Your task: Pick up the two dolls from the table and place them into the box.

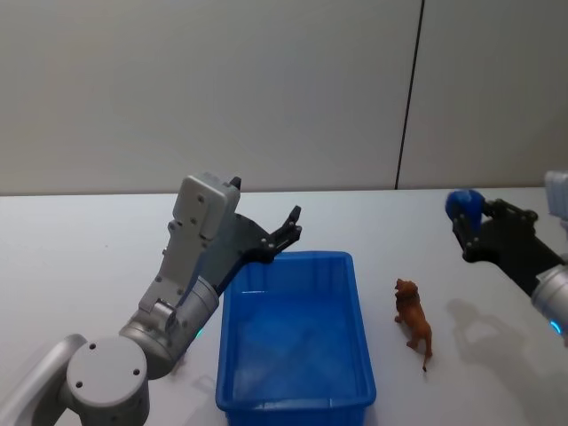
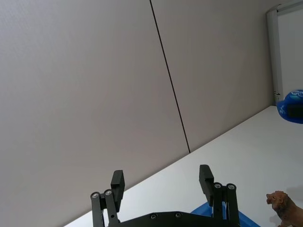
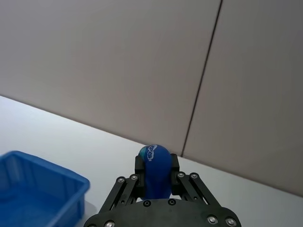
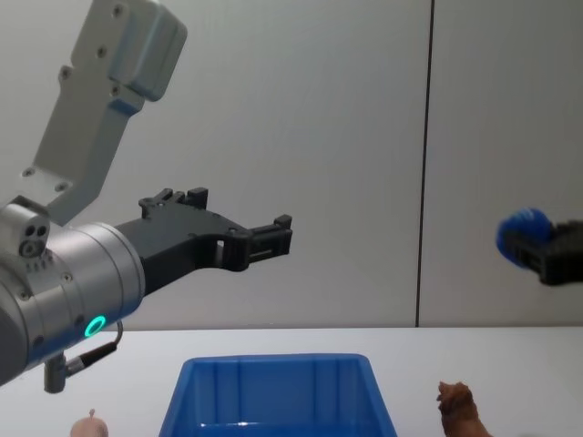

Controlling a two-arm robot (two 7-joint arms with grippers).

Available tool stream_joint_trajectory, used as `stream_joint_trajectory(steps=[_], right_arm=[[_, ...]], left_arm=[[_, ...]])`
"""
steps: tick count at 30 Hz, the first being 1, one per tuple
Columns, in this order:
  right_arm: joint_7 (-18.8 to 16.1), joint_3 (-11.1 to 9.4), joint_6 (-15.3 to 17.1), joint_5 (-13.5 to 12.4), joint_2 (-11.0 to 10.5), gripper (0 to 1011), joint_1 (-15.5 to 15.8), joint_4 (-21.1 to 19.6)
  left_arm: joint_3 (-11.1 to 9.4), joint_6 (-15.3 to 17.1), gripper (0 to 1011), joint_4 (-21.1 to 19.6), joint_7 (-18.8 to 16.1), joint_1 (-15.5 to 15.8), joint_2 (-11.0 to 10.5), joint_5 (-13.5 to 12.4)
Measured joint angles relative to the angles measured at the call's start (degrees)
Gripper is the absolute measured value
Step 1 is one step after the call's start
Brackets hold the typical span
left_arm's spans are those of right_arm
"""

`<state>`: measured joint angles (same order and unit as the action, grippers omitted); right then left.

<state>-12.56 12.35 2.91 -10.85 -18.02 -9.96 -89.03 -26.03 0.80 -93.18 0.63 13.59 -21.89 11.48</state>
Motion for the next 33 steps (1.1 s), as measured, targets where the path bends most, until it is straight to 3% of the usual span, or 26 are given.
stream_joint_trajectory(steps=[10, 23, 31, 33], right_arm=[[-6.35, 0.92, -0.14, -1.71, 0.54, 237, -0.74, -2.46], [-15.41, 3.38, 3.50, -2.54, 2.06, 217, -1.79, -2.80], [-20.71, 5.78, 6.44, -0.90, 3.81, 217, -3.08, -0.39], [-22.54, 6.91, 7.56, 0.56, 4.73, 217, -3.77, 1.21]], left_arm=[[0.00, 0.00, 1001, 0.00, 0.00, 0.00, 0.00, 0.00], [0.00, 0.00, 1001, 0.00, 0.00, 0.00, 0.00, 0.00], [0.00, 0.00, 1001, 0.00, 0.00, 0.00, 0.00, 0.00], [0.00, 0.00, 1001, 0.00, 0.00, 0.00, 0.00, 0.00]])
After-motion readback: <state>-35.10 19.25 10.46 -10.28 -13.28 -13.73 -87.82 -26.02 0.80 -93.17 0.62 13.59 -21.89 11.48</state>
